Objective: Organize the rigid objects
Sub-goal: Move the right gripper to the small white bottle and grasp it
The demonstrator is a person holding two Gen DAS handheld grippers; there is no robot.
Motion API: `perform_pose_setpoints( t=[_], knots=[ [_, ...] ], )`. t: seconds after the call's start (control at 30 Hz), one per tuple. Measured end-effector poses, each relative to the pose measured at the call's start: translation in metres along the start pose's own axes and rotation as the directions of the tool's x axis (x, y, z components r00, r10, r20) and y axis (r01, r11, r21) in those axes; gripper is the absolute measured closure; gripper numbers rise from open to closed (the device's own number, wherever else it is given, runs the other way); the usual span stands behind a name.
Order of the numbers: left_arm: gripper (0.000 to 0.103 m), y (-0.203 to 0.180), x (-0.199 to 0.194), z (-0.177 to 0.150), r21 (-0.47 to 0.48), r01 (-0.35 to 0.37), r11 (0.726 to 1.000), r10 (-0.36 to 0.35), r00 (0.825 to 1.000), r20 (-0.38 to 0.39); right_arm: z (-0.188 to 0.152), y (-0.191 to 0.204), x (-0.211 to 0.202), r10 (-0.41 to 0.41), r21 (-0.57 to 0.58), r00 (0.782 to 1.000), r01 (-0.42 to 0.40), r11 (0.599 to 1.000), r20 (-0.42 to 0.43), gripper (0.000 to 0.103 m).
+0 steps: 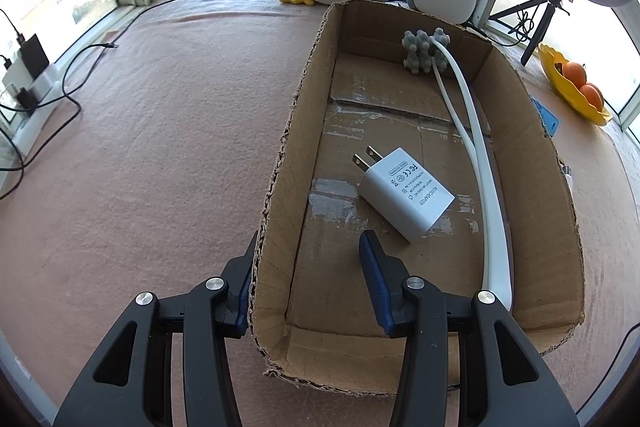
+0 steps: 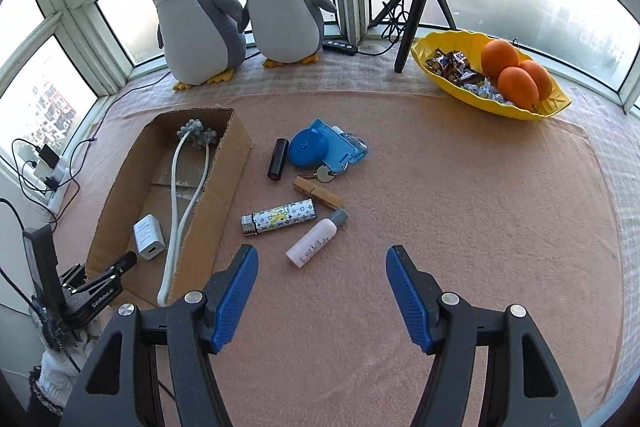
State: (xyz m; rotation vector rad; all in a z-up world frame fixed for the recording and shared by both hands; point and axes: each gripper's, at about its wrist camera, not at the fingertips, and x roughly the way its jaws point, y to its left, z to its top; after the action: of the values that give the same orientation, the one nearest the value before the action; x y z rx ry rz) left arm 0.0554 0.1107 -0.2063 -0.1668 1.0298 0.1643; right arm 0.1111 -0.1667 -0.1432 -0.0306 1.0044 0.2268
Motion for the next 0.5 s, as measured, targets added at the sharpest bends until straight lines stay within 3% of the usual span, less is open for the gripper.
perform_pose_setpoints(
  t=[0.27,0.5],
  knots=[
    [0.058,0.0,-0.004,-0.002,0.002,-0.003,1.0,0.003,1.0,0.011,0.011,-0.003,0.067,0.002,0.032,0.993,0.002,0.999,-0.122,0.04],
    [0.058,0.0,-0.003,-0.002,-0.003,0.001,1.0,-0.001,1.0,0.013,0.016,-0.009,0.096,0.002,0.068,0.982,0.011,0.998,-0.189,0.042]
  ],
)
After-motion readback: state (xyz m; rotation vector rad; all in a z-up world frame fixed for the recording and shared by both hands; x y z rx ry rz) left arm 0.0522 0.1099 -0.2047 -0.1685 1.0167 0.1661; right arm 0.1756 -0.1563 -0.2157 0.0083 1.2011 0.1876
